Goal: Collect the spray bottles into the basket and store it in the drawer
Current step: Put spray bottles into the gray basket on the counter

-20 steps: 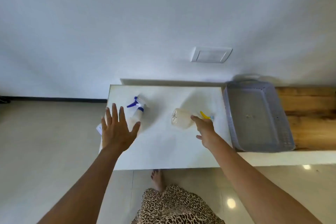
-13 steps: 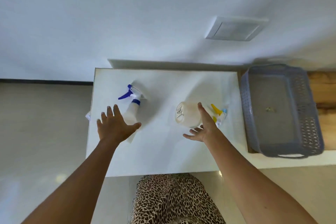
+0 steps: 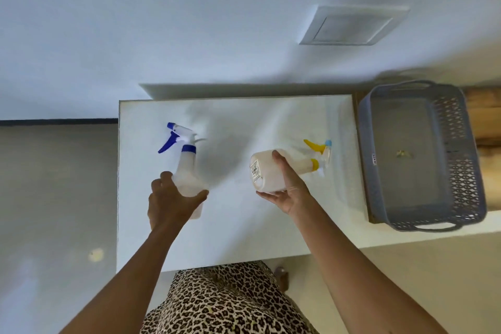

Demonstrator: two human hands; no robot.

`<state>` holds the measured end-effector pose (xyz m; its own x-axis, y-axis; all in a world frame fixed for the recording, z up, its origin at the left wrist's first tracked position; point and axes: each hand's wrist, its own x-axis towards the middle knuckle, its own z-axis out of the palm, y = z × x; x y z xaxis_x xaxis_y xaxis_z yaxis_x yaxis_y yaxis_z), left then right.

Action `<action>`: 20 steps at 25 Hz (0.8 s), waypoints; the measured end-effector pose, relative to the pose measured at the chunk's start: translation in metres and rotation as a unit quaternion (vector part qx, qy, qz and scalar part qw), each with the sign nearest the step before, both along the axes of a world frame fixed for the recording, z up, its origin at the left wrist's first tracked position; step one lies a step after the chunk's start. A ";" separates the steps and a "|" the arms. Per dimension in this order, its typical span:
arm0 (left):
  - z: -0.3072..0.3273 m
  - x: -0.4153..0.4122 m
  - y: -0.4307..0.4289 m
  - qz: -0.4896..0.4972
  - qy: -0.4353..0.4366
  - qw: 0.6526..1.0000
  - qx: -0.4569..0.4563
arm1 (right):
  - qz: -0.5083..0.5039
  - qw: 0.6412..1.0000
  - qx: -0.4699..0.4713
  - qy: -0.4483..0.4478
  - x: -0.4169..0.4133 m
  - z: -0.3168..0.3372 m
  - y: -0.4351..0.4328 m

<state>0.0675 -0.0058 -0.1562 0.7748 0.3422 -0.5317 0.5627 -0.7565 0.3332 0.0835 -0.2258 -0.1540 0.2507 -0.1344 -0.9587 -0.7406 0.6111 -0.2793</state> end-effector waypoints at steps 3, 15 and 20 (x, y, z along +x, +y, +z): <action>0.014 0.005 -0.020 0.016 -0.049 0.996 -0.072 | 0.023 0.996 -0.080 -0.043 -0.007 0.016 -0.007; 0.094 0.014 -0.226 -0.083 -0.164 0.947 -0.262 | -0.038 0.852 -0.474 -0.219 -0.068 0.093 -0.170; 0.100 0.002 -0.340 -0.161 -0.159 0.930 -0.289 | -0.005 0.818 -0.557 -0.140 -0.093 0.070 -0.288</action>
<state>0.0698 -0.3456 -0.0560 0.9370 -0.2076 -0.2808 0.1409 -0.5110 0.8479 -0.0094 -0.5133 -0.0838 0.4332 -0.8897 -0.1440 -0.5488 -0.1336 -0.8252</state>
